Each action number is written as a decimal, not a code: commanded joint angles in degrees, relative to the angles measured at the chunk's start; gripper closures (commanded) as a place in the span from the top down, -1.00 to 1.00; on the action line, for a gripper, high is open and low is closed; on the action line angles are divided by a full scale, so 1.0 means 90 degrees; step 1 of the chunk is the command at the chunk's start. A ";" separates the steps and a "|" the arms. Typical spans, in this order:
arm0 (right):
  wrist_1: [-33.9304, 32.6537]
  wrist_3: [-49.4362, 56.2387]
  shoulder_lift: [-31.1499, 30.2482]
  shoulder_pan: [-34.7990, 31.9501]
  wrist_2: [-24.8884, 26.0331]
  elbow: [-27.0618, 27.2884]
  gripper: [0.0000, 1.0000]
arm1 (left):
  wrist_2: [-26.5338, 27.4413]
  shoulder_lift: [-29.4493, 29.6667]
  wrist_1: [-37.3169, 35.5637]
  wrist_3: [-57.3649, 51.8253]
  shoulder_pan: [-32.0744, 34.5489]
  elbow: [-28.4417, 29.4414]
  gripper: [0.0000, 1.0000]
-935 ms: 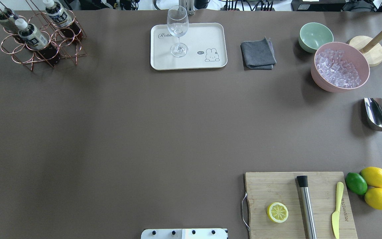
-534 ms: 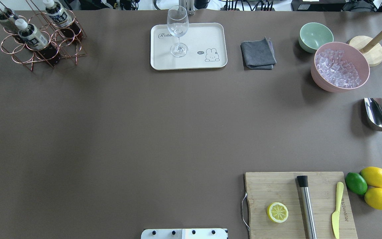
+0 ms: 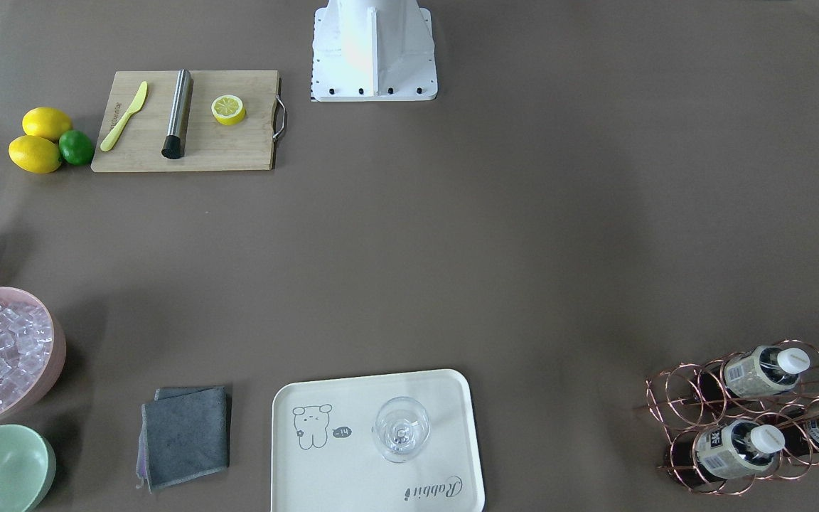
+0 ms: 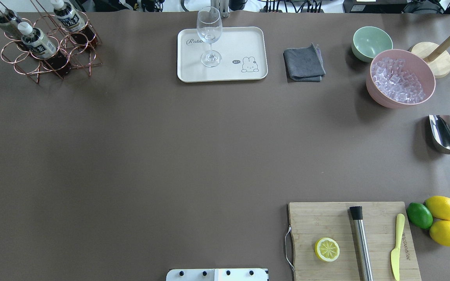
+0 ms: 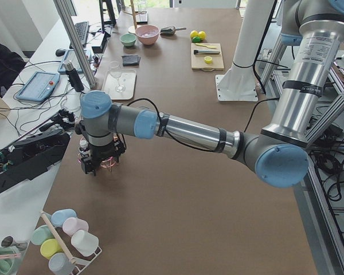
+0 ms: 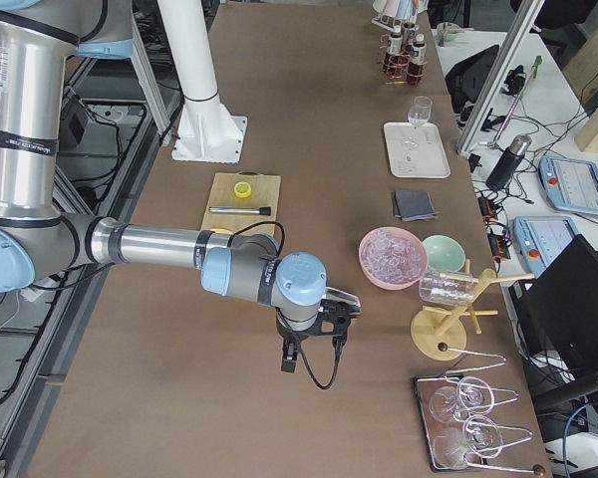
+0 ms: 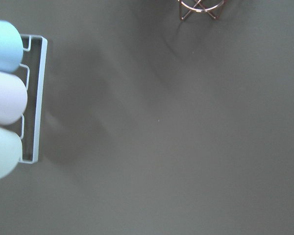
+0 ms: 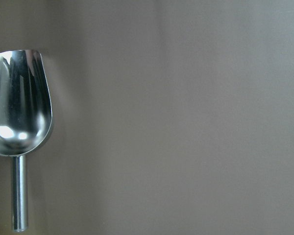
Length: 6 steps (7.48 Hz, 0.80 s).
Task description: Take tea from basket to plate
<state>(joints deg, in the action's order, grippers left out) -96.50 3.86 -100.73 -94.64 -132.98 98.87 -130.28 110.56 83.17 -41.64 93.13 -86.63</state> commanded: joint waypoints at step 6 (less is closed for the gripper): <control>0.0000 0.0001 0.0001 -0.0002 0.0000 -0.0047 0.99 | -0.0045 0.1766 -0.0182 -0.1721 -0.0992 0.0295 0.96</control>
<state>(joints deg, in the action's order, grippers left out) -96.50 3.87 -100.72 -94.66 -132.98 98.68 -130.71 123.18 78.18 -55.40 86.25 -88.09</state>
